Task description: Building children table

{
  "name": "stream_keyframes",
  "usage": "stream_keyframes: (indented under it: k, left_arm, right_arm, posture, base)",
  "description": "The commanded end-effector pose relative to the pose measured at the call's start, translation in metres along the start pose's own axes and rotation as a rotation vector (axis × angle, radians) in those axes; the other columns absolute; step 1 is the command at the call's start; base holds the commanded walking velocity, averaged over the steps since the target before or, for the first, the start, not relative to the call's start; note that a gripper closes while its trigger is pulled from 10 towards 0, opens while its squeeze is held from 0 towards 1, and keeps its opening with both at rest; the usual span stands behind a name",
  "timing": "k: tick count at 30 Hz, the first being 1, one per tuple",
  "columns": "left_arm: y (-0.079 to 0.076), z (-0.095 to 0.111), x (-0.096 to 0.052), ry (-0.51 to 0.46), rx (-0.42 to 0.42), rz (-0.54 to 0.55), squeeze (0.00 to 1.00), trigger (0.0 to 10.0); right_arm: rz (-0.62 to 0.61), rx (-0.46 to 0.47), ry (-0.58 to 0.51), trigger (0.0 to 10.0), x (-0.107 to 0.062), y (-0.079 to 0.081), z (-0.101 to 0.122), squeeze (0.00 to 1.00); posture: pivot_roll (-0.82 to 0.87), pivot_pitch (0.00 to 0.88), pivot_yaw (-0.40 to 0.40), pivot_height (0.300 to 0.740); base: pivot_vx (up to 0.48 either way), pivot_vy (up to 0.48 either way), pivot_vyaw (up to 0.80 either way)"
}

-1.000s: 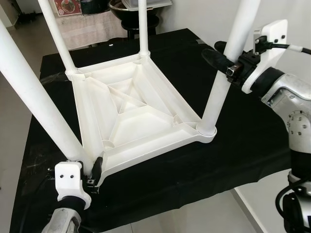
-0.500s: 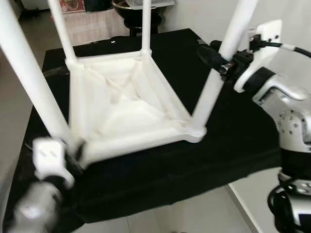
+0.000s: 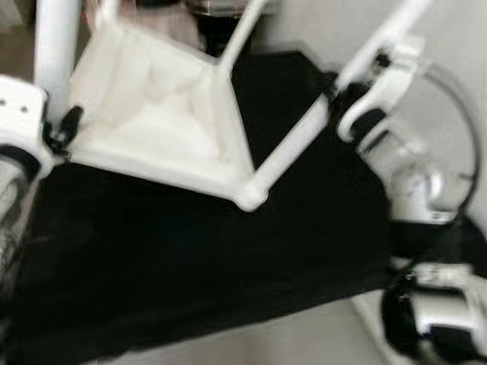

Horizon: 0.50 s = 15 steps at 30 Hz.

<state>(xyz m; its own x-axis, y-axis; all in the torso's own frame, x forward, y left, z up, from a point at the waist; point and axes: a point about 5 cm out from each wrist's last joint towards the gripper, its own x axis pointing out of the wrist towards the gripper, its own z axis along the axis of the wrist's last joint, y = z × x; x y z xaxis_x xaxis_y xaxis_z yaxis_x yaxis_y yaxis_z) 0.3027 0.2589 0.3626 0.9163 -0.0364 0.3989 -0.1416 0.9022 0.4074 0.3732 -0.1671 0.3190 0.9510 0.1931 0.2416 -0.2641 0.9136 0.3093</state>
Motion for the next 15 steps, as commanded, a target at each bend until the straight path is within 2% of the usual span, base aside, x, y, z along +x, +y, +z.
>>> stream_keyframes:
  k: [1, 2, 3, 4, 5, 6, 7, 8, 9, 13, 15]
  left_arm:
    - [0.017, 0.108, -0.009, -0.509, -0.062, 0.004, 0.00, 1.4]
    - [0.016, 0.122, -0.002, -0.542, -0.085, -0.026, 0.00, 1.9]
    - [0.012, 0.134, 0.005, -0.576, -0.105, -0.057, 0.00, 3.2]
    - [0.012, 0.134, 0.005, -0.576, -0.105, -0.057, 0.00, 3.2]
    - [0.004, 0.151, 0.014, -0.617, -0.153, -0.116, 0.00, 8.0]
    - [0.001, 0.155, 0.017, -0.625, -0.167, -0.135, 0.00, 8.0]
    - [0.001, 0.155, 0.017, -0.625, -0.167, -0.135, 0.00, 8.0]
    - [0.000, 0.157, 0.018, -0.627, -0.175, -0.146, 0.00, 10.0]
    - [0.000, 0.157, 0.018, -0.627, -0.175, -0.146, 0.00, 10.0]
    - [-0.017, 0.163, 0.025, -0.638, -0.217, -0.266, 0.00, 10.0]
    - [-0.022, 0.165, 0.026, -0.643, -0.242, -0.304, 0.00, 10.0]
  right_arm:
    - [-0.172, -0.114, 0.359, 10.0, -0.004, -0.018, -0.083, 0.00]
    - [-0.212, -0.077, 0.385, 10.0, -0.003, -0.019, -0.092, 0.00]
    - [-0.277, -0.029, 0.411, 10.0, -0.003, -0.024, -0.102, 0.00]
    - [-0.277, -0.029, 0.411, 10.0, -0.003, -0.024, -0.102, 0.00]
    - [-0.383, 0.081, 0.434, 10.0, -0.006, -0.038, -0.116, 0.00]
    - [-0.425, 0.125, 0.435, 10.0, -0.008, -0.044, -0.120, 0.00]
    - [-0.425, 0.125, 0.435, 10.0, -0.008, -0.044, -0.120, 0.00]
    - [-0.447, 0.149, 0.434, 10.0, -0.009, -0.048, -0.122, 0.00]
    - [-0.447, 0.149, 0.434, 10.0, -0.009, -0.048, -0.122, 0.00]
    - [-0.601, 0.342, 0.442, 10.0, -0.025, -0.075, -0.145, 0.00]
    - [-0.622, 0.358, 0.451, 10.0, -0.029, -0.079, -0.151, 0.00]
  posture:
    - [0.01, 0.122, 0.024, 0.740]
    - [0.01, 0.120, 0.034, 0.740]
    - [0.01, 0.119, 0.040, 0.740]
    - [0.01, 0.119, 0.040, 0.740]
    - [0.01, 0.120, 0.050, 0.740]
    - [0.01, 0.120, 0.050, 0.740]
    - [0.01, 0.120, 0.050, 0.740]
    - [0.01, 0.120, 0.050, 0.740]
    - [0.01, 0.120, 0.050, 0.740]
    - [-0.02, 0.128, 0.074, 0.740]
    - [-0.02, 0.133, 0.075, 0.740]
  base:
    - [0.000, 0.000, 0.00]
    - [0.000, 0.000, 0.00]
    - [0.000, 0.000, 0.00]
    - [0.000, 0.000, 0.00]
    - [0.000, 0.000, 0.00]
    - [0.000, 0.000, 0.00]
    - [0.000, 0.000, 0.00]
    - [0.000, 0.000, 0.00]
    - [0.000, 0.000, 0.00]
    - [0.000, 0.000, 0.00]
    - [0.000, 0.000, 0.00]
